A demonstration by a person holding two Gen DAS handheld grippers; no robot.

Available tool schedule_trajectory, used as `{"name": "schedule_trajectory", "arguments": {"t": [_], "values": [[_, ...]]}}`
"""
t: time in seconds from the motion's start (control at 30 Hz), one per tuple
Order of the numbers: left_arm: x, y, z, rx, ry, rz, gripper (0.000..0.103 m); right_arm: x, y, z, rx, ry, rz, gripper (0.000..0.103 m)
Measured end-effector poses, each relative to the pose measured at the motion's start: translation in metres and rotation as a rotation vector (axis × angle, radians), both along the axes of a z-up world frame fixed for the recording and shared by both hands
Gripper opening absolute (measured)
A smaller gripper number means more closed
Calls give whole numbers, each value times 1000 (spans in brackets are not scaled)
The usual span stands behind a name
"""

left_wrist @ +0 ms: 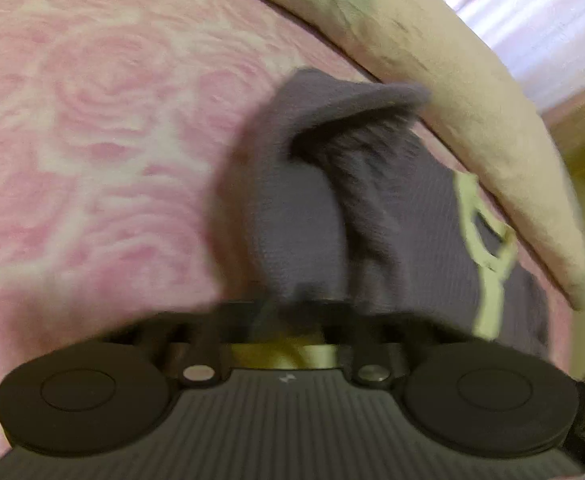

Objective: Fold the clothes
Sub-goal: 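Grasp the cardigan body with both grippers and lift it to flip, then grasp the sleeve cuff with the left gripper and pull it outward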

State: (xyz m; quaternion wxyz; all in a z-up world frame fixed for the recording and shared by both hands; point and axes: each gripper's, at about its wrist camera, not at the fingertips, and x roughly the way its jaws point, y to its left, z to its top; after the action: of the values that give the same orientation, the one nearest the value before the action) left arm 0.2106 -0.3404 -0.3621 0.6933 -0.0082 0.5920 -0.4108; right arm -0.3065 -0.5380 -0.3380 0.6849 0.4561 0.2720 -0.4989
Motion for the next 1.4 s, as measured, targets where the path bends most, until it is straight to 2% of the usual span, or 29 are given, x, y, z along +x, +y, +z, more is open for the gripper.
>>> {"name": "schedule_trajectory", "arguments": {"t": [0.03,0.1,0.2,0.23,0.3,0.37,0.43,0.47,0.5,0.53,0.63,0.7,0.83,0.93,1.0,1.03,1.07,1.17,1.23,1.3,1.37,1.4], "values": [[4,-1,9,-23,10,-27,3,-4,4,3,4,8,-7,69],[22,3,44,-96,0,-87,3,-11,13,10,1,27,-12,69],[74,15,99,-200,13,-72,3,-21,25,20,-4,38,-39,69],[97,19,118,-214,-6,-43,3,-24,29,23,1,37,-55,69],[153,25,148,-211,-62,55,4,-27,37,26,17,26,-91,69],[210,27,163,-174,-137,165,6,-24,44,28,26,12,-121,69],[250,29,165,-80,-288,181,8,-17,53,30,23,8,-140,69],[263,34,161,16,-361,197,10,-13,58,31,23,7,-146,69],[271,42,153,66,-378,214,10,-9,63,32,23,7,-152,69],[274,51,142,87,-358,215,11,-4,68,33,23,6,-159,69],[260,83,94,127,-211,202,22,3,83,33,27,20,-183,69],[248,92,65,132,-117,188,23,4,91,31,48,32,-216,69],[221,81,11,81,23,206,38,7,107,30,79,36,-266,69],[219,76,-16,91,14,330,40,11,119,30,88,61,-251,69],[223,79,-24,73,2,386,39,12,127,31,89,78,-233,69],[225,81,-28,65,-5,411,32,13,132,31,90,86,-229,69],[224,80,-27,71,-22,408,13,13,136,31,92,90,-228,69],[216,68,-14,105,-133,287,12,11,149,27,105,96,-238,69],[207,58,3,128,-237,176,14,8,156,26,108,99,-251,69],[195,55,17,194,-380,61,20,4,162,27,99,95,-269,69],[186,52,7,315,-528,-30,34,-2,166,26,95,87,-284,69],[182,50,-2,382,-582,-61,34,-5,167,25,95,85,-290,69]]}}
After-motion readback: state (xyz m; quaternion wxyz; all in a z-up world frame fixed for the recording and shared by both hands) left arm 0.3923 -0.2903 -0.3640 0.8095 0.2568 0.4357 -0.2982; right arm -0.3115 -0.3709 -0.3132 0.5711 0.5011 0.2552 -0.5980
